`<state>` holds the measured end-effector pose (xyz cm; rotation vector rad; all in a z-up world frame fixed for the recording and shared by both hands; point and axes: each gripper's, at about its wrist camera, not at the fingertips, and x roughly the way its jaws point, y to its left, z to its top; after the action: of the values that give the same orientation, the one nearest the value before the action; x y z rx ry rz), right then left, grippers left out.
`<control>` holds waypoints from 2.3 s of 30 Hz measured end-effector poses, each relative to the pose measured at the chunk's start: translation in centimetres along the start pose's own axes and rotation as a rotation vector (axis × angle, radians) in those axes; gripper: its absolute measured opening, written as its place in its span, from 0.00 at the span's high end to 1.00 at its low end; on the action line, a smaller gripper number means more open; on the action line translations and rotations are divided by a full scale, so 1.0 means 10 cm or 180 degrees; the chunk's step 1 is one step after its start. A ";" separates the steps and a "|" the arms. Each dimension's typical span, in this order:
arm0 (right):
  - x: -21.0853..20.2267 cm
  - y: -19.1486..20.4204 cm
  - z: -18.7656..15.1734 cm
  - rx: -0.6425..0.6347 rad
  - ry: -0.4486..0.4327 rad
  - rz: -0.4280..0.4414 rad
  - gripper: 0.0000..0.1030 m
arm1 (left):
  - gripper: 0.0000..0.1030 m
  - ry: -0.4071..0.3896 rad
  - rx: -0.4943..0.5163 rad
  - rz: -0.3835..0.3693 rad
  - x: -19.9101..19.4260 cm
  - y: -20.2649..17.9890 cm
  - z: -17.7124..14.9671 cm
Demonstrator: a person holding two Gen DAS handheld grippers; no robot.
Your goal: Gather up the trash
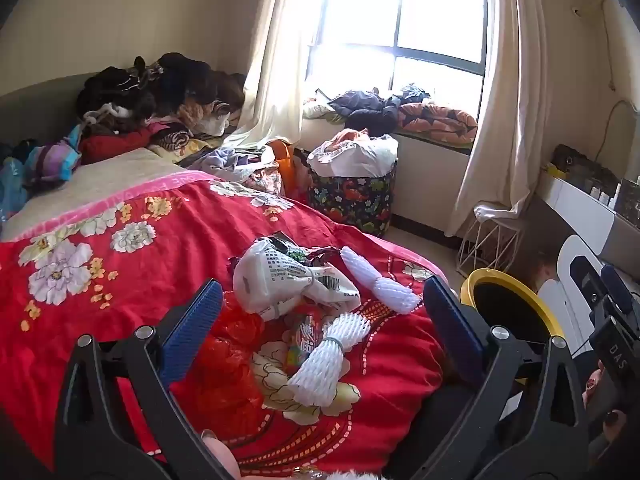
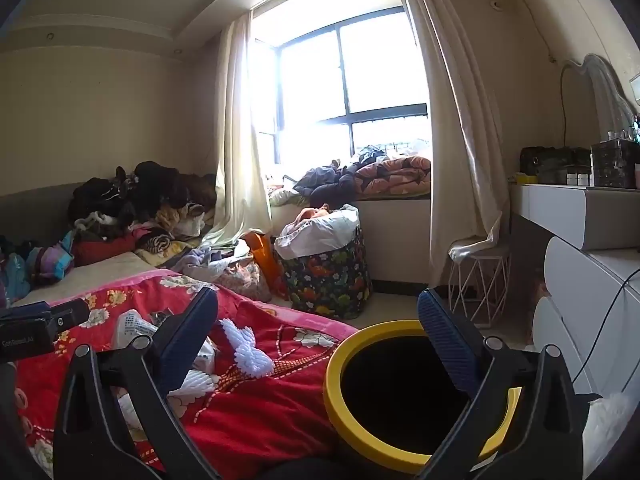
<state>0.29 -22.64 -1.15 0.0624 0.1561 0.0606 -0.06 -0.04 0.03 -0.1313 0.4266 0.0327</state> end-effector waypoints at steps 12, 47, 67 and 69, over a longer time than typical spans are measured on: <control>0.03 0.03 -0.03 0.0000 -0.0003 0.0046 0.06 | 0.10 -0.0012 -0.0013 -0.0010 0.00 -0.05 0.10; 0.01 0.03 -0.04 -0.0029 -0.0008 0.0053 0.06 | 0.10 -0.0058 0.0007 -0.0019 -0.02 -0.02 0.04; 0.01 0.05 -0.05 -0.0022 0.0014 0.0071 0.06 | 0.10 -0.0040 -0.0004 -0.0021 -0.08 0.00 0.05; 0.01 0.07 -0.06 -0.0013 0.0032 0.0108 0.06 | 0.10 -0.0030 -0.0015 -0.0027 -0.07 -0.01 0.05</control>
<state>0.26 -21.94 -1.74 0.0608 0.1651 0.0951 -0.49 -0.03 0.77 -0.1374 0.4165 0.0259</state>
